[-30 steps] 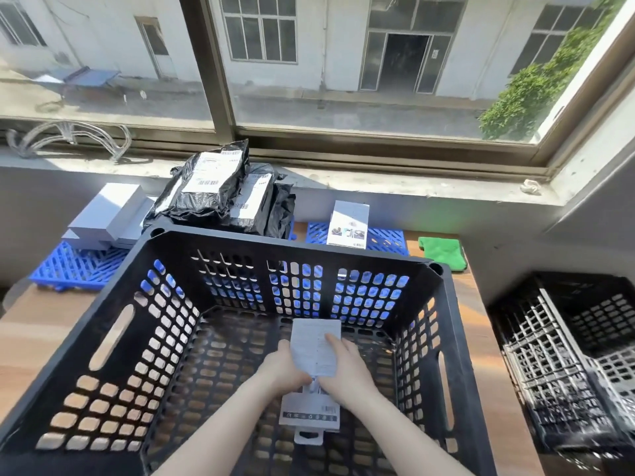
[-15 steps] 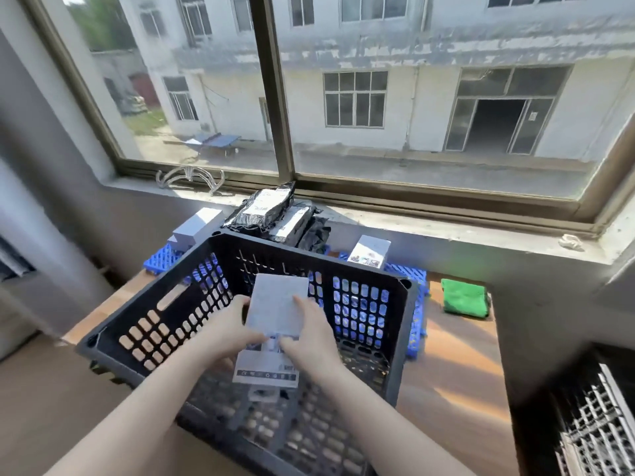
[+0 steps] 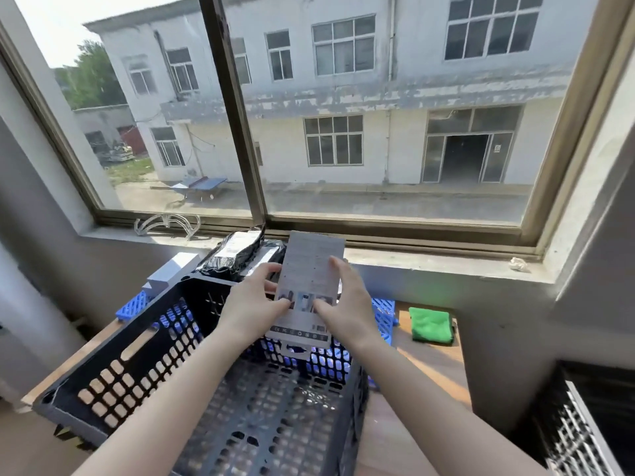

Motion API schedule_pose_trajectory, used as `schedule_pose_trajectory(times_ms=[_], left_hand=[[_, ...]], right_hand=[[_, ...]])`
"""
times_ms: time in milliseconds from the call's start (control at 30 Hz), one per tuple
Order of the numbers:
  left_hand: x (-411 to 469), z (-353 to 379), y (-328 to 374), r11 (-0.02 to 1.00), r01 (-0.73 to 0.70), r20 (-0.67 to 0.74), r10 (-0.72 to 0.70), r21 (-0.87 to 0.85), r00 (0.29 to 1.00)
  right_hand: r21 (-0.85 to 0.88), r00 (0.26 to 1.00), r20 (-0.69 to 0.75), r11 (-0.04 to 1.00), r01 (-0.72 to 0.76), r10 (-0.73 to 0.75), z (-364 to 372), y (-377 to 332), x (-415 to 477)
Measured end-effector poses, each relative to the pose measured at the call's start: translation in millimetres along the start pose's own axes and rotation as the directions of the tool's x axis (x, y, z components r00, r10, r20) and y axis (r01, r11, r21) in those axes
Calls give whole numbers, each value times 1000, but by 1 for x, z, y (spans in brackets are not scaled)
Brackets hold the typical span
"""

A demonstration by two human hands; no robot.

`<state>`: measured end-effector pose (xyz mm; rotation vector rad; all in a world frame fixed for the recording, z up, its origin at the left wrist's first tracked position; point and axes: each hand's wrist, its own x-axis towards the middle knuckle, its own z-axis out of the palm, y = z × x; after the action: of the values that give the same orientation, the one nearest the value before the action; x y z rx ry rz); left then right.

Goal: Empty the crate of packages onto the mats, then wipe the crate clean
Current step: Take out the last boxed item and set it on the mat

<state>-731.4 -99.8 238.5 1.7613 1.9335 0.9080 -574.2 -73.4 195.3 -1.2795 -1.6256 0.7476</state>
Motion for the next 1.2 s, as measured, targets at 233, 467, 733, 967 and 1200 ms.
schedule_pose_trajectory(times_ms=[233, 467, 733, 967, 1200], left_hand=[[57, 32, 19, 990, -141, 73, 142, -8, 987], [135, 52, 12, 987, -158, 158, 162, -36, 974], [219, 96, -33, 987, -159, 311, 149, 8, 939], [264, 142, -79, 996, -93, 489, 74, 15, 869], [295, 172, -118, 999, -8, 582, -24, 52, 813]], right_hand=[[-42, 994, -103, 998, -36, 31, -27, 20, 47], [-37, 983, -141, 992, -121, 115, -17, 45, 109], [-68, 959, -139, 964, -258, 247, 21, 99, 177], [-122, 905, -90, 897, -425, 417, 57, 155, 208], [-115, 791, -89, 783, -611, 605, 96, 196, 231]])
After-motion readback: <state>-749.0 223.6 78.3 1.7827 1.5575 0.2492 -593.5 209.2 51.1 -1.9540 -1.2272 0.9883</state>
